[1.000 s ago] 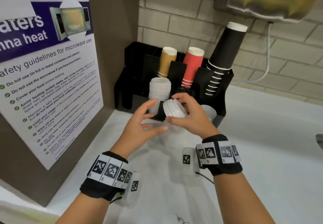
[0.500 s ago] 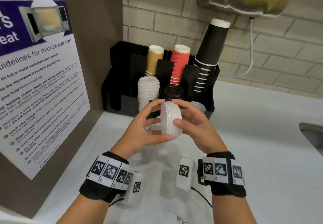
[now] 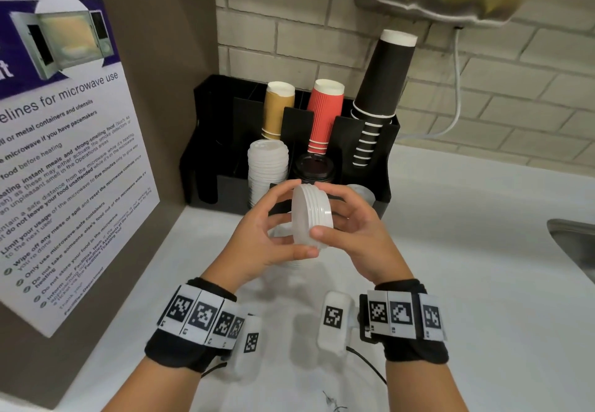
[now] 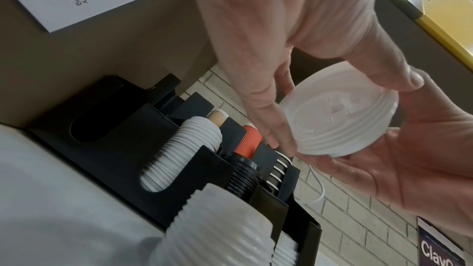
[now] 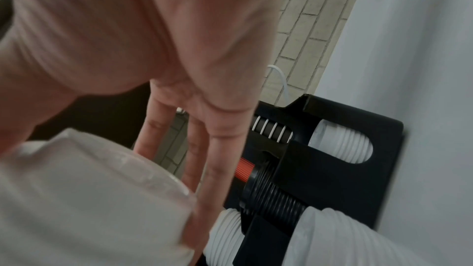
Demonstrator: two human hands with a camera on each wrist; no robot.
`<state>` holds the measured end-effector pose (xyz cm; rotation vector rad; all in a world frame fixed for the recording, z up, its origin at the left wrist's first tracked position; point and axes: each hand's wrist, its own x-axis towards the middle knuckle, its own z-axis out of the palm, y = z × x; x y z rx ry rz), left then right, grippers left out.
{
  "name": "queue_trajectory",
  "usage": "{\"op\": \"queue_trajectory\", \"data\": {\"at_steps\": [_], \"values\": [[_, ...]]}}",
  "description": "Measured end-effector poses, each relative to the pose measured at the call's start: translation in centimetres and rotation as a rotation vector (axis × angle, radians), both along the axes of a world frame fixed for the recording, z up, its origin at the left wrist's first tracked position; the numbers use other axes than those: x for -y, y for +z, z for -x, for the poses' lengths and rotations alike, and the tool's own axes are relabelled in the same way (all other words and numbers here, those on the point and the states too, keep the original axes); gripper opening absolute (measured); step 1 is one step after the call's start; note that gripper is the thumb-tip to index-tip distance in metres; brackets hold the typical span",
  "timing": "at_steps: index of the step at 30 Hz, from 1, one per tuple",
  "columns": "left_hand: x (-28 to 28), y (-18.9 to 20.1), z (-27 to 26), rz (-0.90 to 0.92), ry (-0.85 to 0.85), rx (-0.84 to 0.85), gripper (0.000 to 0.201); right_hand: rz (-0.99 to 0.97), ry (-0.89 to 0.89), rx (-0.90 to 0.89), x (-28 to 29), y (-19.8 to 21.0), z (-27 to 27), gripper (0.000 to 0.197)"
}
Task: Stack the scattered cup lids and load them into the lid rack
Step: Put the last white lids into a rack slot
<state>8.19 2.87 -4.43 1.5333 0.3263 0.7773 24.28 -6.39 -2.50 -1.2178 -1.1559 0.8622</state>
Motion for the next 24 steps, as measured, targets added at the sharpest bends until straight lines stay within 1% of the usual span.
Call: {"op": "queue_trajectory", "data": {"at_steps": [7,10,11,14,17,18,20,24], "values": [[-0.5,-0.4,-0.1,0.009,0.004,0.003,0.094,-0.007,-0.041,0.040,-0.7,-0.3,0.5,0.063],[-0.9,-0.5,0.1,0.017,0.023,-0.012,0.099,-0.016,-0.045,0.099,-1.1,0.4,0.1,0.061],[-1.1,-0.5,0.3,0.026,0.045,-0.012,0.097,-0.037,-0.069,0.128,-1.4,0.8,-0.4,0.059],[-1.8,-0.2,1.4,0.027,0.165,-0.006,0.077,-0.136,-0.245,0.220,-2.3,2.7,-3.7,0.055],[-2.7,-0.2,2.5,-0.029,0.286,-0.026,0.050,-0.198,-0.461,0.377,-3.5,4.0,-8.2,0.059],[-2.9,-0.3,2.7,-0.050,0.317,-0.034,0.044,-0.172,-0.493,0.441,-3.9,4.1,-9.4,0.060],[-3.1,-0.4,3.1,-0.086,0.358,-0.054,0.038,-0.059,-0.489,0.581,-4.6,3.9,-11.4,0.060],[-3.0,-0.7,3.5,-0.087,0.388,-0.067,0.032,0.258,-0.355,0.930,-5.8,2.8,-13.2,0.065]]}}
